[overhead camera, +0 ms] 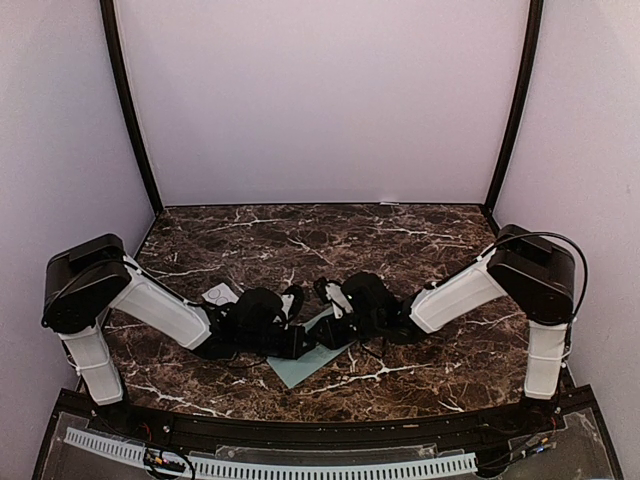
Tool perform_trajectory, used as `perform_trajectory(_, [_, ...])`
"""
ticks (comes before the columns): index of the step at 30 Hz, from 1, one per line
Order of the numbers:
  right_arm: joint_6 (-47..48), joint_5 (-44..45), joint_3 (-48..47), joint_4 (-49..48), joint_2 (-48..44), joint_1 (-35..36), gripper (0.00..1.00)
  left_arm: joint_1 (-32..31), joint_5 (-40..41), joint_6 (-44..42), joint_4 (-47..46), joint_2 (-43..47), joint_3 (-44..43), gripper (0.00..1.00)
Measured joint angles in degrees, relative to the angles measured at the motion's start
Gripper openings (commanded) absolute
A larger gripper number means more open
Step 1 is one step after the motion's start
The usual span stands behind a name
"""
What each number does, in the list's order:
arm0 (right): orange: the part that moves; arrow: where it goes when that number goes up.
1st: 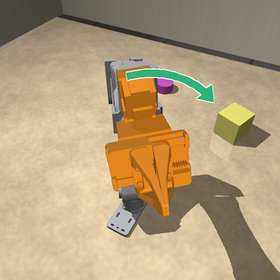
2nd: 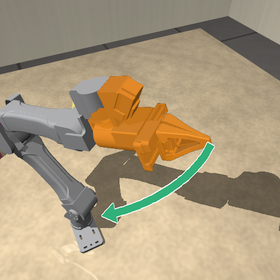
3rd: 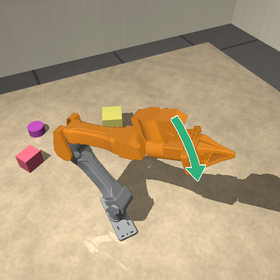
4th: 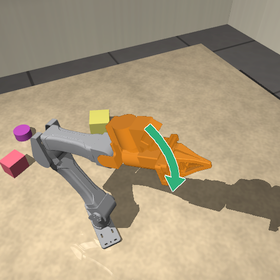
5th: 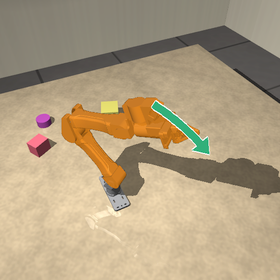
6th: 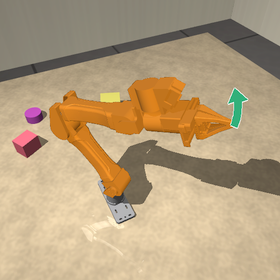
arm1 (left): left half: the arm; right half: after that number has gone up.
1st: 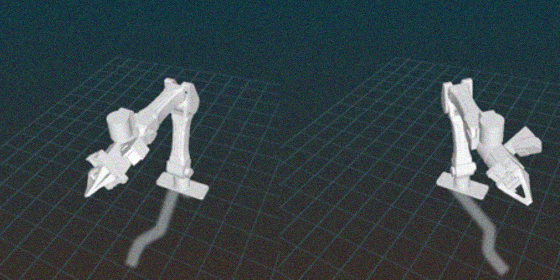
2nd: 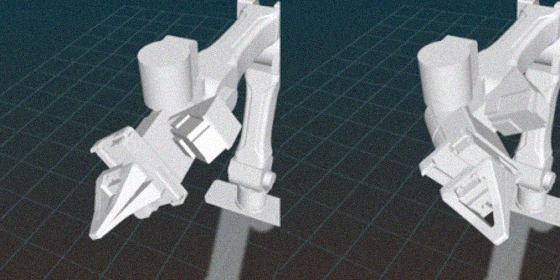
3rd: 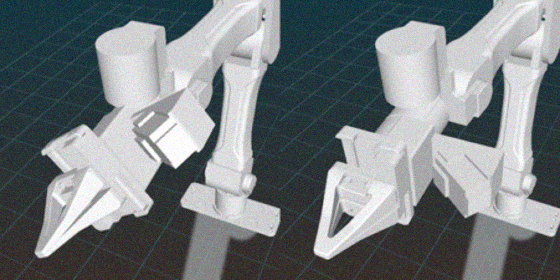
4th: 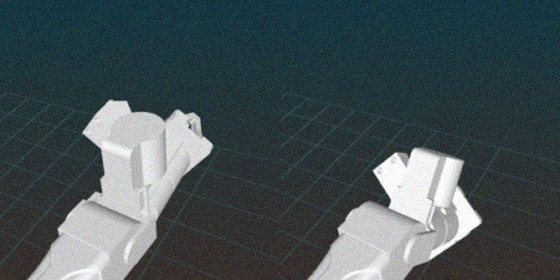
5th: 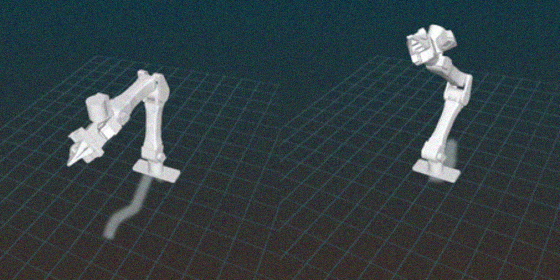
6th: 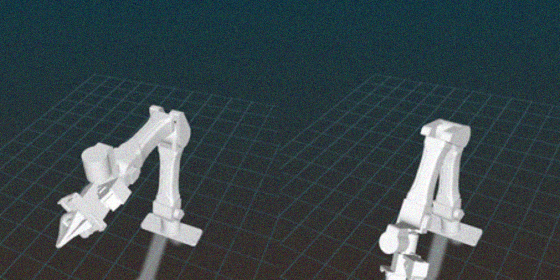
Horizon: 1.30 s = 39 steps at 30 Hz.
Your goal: Place the letter into the envelope and seal it
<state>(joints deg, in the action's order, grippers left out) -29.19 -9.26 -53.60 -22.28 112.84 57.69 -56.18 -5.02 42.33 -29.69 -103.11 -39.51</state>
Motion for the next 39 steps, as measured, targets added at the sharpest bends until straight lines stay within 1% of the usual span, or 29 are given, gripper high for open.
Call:
perform_trajectory(6, [-0.2,0.7,0.0,-0.8,0.0,-0.1,0.37,0.0,-0.2,0.9,1.2,0.0,-0.5,0.0])
perform_trajectory(16, [-1.4,3.1,0.0,0.1,-1.3,-0.1,0.6,0.2,-0.7,1.7,1.5,0.0,-0.5,0.0])
perform_trajectory(18, [-1.6,3.3,0.1,0.8,-1.7,-0.3,0.62,0.2,-0.8,1.7,1.5,0.0,-0.6,0.0])
perform_trajectory(22, [-2.0,3.5,1.0,1.7,-3.0,-0.9,0.63,0.2,-1.1,1.7,1.5,0.0,-0.6,0.0])
perform_trajectory(23, [-2.1,3.5,1.4,1.9,-3.5,-1.0,0.62,0.2,-1.2,1.7,1.5,0.0,-0.6,0.0])
perform_trajectory(24, [-2.3,3.6,2.0,2.3,-4.2,-1.3,0.57,0.2,-1.3,1.7,1.5,0.0,-0.6,0.0])
perform_trajectory(26, [-2.7,4.0,3.2,3.1,-5.6,-1.7,0.44,0.2,-1.4,1.6,1.5,0.0,-0.6,0.0])
perform_trajectory(29, [-3.2,4.4,5.3,4.4,-8.3,-2.3,0.22,0.2,-1.6,1.4,1.5,0.1,-0.6,0.0])
perform_trajectory(32, [-2.8,3.8,6.6,5.4,-10.6,-2.4,0.1,0.2,-1.9,1.3,1.6,0.1,-0.7,0.0])
perform_trajectory(35, [-2.7,1.7,6.8,5.6,-11.5,-2.4,0.01,0.2,-2.1,0.9,2.0,0.1,-0.9,0.0])
perform_trajectory(39, [-2.6,-0.9,6.8,5.9,-11.5,-2.2,0.0,0.2,-2.4,0.5,2.3,0.1,-1.0,0.0])
